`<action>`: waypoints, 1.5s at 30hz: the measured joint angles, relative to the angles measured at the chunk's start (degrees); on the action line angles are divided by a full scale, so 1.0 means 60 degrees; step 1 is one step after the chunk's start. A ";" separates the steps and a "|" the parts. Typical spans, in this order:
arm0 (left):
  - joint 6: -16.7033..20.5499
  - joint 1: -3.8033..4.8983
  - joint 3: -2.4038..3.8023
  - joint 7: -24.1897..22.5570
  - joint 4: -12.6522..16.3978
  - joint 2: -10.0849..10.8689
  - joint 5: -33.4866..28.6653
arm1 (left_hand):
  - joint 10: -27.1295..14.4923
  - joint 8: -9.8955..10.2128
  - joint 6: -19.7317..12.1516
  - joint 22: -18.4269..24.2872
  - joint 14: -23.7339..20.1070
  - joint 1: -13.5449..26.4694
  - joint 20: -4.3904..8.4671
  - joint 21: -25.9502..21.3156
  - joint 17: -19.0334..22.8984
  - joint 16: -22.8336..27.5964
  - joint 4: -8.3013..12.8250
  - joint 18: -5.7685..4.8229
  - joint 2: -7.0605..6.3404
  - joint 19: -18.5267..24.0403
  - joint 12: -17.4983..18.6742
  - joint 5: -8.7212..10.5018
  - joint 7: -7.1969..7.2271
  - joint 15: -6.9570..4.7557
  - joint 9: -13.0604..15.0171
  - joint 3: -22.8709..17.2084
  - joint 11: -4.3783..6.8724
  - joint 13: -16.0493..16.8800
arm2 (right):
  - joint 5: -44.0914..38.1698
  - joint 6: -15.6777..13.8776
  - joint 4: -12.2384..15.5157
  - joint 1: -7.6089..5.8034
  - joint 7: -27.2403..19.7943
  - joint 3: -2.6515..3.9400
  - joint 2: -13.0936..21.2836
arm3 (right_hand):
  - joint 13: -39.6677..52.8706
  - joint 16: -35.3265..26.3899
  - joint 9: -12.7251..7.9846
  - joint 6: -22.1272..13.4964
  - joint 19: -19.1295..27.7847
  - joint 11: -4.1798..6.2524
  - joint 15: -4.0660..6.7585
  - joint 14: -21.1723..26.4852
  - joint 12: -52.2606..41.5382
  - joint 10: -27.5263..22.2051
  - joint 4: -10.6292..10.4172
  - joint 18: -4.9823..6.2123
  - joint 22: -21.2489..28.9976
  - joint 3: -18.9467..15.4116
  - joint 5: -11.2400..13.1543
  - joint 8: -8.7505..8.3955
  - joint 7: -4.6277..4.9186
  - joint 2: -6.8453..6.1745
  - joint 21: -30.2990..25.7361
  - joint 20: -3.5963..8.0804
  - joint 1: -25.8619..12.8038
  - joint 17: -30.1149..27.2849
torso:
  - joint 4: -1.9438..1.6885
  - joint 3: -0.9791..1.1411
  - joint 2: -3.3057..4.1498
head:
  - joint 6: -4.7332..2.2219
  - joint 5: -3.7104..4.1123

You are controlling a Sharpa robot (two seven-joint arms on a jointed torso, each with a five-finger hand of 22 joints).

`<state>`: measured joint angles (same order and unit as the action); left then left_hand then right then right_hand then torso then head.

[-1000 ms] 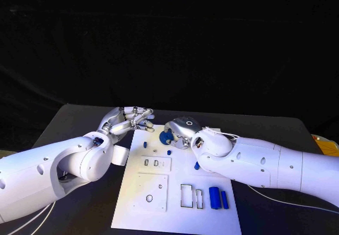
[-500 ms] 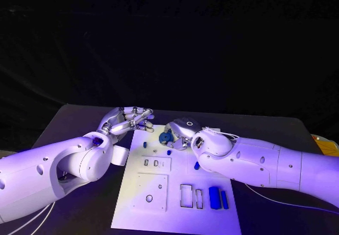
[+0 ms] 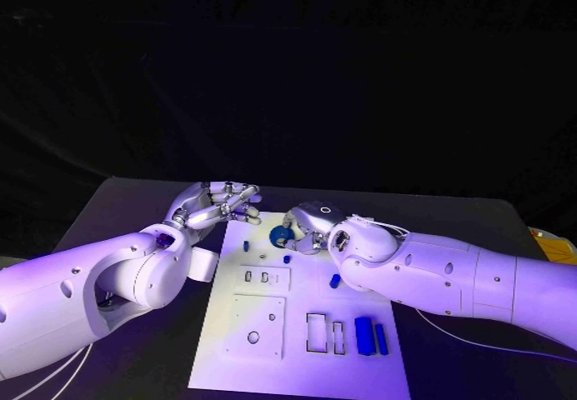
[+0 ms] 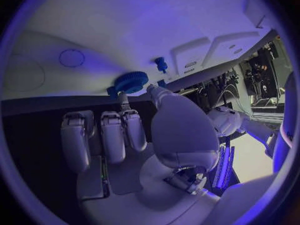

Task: Assemble the parts on the task board

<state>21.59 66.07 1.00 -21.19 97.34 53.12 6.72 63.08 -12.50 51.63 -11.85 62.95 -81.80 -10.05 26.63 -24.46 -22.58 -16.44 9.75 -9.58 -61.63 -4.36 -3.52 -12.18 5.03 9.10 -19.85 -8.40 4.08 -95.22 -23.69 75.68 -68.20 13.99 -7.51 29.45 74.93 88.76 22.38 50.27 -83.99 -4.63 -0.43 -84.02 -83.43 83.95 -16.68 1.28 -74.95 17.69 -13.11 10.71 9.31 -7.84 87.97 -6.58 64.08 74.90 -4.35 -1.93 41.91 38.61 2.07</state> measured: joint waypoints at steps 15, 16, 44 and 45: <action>-0.0001 0.0000 0.0000 0.0008 0.0012 0.0061 0.0000 | 0.0000 0.0000 0.0000 -0.0008 0.0000 0.0000 -0.0033 0.0000 0.0002 0.0000 0.0000 0.0000 0.0000 0.0034 0.0000 0.0000 0.0000 0.0000 -0.0001 0.0000 0.0000 -0.0001 | 0.0130 -0.0147 0.0945 0.0015 -0.0012 -0.0017 0.1047 | 0.0000 -0.0001 0.0020 0.0045 0.0000 0.0000 0.0000 0.0000 -0.0088 0.0000 0.0073 0.0000 0.0002 0.0073 -0.0263 0.0011 -0.0044 -0.0056 0.0038 0.0001 0.0063 0.0000 | 0.0011 0.0001 0.0001 | -0.0014 0.0017; -0.0001 0.0000 0.0000 0.0008 0.0010 0.0077 0.0000 | 0.0000 0.0000 0.0000 -0.0008 0.0000 0.0000 -0.0033 0.0000 0.0002 0.0000 0.0000 0.0000 0.0000 0.0034 0.0000 0.0000 0.0000 0.0000 -0.0002 0.0000 0.0000 -0.0001 | 0.0182 -0.0272 0.1139 0.0007 -0.0056 -0.0007 0.1267 | -0.0001 -0.0001 0.0026 0.0045 0.0000 0.0000 0.0000 0.0000 -0.0088 0.0000 0.0098 0.0001 0.0002 0.0098 -0.0307 0.0011 -0.0043 -0.0061 0.0038 0.0001 0.0152 0.0000 | 0.0016 0.0004 0.0000 | -0.0020 0.0014; -0.0029 -0.0001 -0.0002 -0.0001 -0.0180 0.0106 -0.0003 | 0.0000 0.0000 0.0000 -0.0030 -0.0273 0.0000 -0.0066 0.0000 -0.0092 0.0000 0.0000 -0.0001 0.0000 0.0275 0.0000 0.0000 0.0000 0.0067 0.0023 0.0000 0.0000 0.0009 | 0.3856 0.0054 0.1690 -0.0352 -0.2931 0.0068 0.4789 | -0.0001 -0.0001 0.0064 -0.0277 0.0000 0.0001 0.0001 0.0000 0.0000 0.0000 0.1229 0.0001 0.0005 0.0280 -0.0089 -0.0499 0.0035 -0.0855 -0.0148 0.0001 0.1813 0.0000 | 0.0272 0.0173 -0.0093 | -0.0087 0.0234; -0.0031 -0.0001 -0.0002 -0.0001 -0.0182 0.0105 -0.0004 | 0.0000 0.0000 0.0000 -0.0030 -0.0273 0.0000 -0.0066 0.0000 -0.0092 0.0000 0.0000 -0.0001 0.0000 0.0275 0.0000 0.0000 0.0000 0.0067 0.0023 0.0000 0.0000 0.0009 | 0.3869 0.0079 0.1636 -0.0328 -0.2957 0.0067 0.4788 | -0.0001 -0.0001 0.0064 -0.0276 0.0000 0.0001 0.0001 0.0000 0.0000 0.0000 0.1229 0.0000 0.0005 0.0280 -0.0089 -0.0499 0.0035 -0.0855 -0.0148 0.0001 0.1813 0.0000 | 0.0272 0.0173 -0.0093 | -0.0087 0.0239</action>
<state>21.41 66.06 0.99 -21.20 96.25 53.75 6.70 63.08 -12.50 51.63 -12.04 61.31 -81.80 -10.44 26.63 -25.02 -22.57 -16.44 9.74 -9.58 -59.98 -4.37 -3.52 -12.18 5.44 9.23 -19.85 -8.40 4.14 -72.00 -23.21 85.49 -70.17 -3.75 -7.10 58.18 74.93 88.75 22.76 48.61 -83.99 -4.62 -0.42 -84.03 -83.43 83.95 -9.31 1.28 -74.92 19.37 -13.64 7.72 9.52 -12.98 87.08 -6.58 74.96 74.90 -2.71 -0.90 41.35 38.09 3.50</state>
